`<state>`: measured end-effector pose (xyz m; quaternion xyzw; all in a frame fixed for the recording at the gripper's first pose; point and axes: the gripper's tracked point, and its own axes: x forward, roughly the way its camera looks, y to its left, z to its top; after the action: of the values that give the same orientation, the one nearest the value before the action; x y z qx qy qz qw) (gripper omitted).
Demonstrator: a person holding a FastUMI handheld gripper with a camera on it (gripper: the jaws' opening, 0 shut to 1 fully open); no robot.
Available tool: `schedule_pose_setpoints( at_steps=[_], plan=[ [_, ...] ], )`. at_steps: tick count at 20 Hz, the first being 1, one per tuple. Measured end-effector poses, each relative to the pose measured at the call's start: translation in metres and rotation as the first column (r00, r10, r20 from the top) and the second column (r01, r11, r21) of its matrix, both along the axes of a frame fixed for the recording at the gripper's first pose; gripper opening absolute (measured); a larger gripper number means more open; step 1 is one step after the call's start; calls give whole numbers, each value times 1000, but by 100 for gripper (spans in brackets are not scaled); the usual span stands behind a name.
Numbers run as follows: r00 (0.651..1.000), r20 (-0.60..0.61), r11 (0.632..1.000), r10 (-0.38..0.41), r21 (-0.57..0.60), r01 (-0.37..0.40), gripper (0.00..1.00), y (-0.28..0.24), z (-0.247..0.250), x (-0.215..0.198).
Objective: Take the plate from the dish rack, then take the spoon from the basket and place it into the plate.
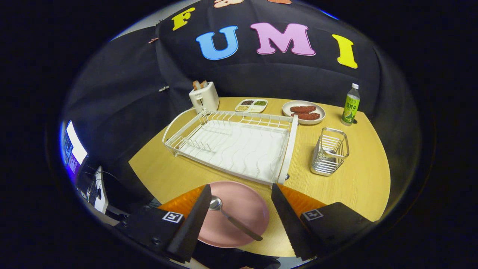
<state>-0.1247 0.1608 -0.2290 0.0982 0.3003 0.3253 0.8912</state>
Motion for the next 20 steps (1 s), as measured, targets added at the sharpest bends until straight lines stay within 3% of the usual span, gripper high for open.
schedule_pose_setpoints(
  at_steps=[11,15,20],
  plan=[
    [962,220,987,-161,56,153,99,-74,117,67],
    [929,267,967,-255,78,243,99,-114,141,90],
    [901,355,965,-250,20,261,99,-154,152,99]
  ],
)
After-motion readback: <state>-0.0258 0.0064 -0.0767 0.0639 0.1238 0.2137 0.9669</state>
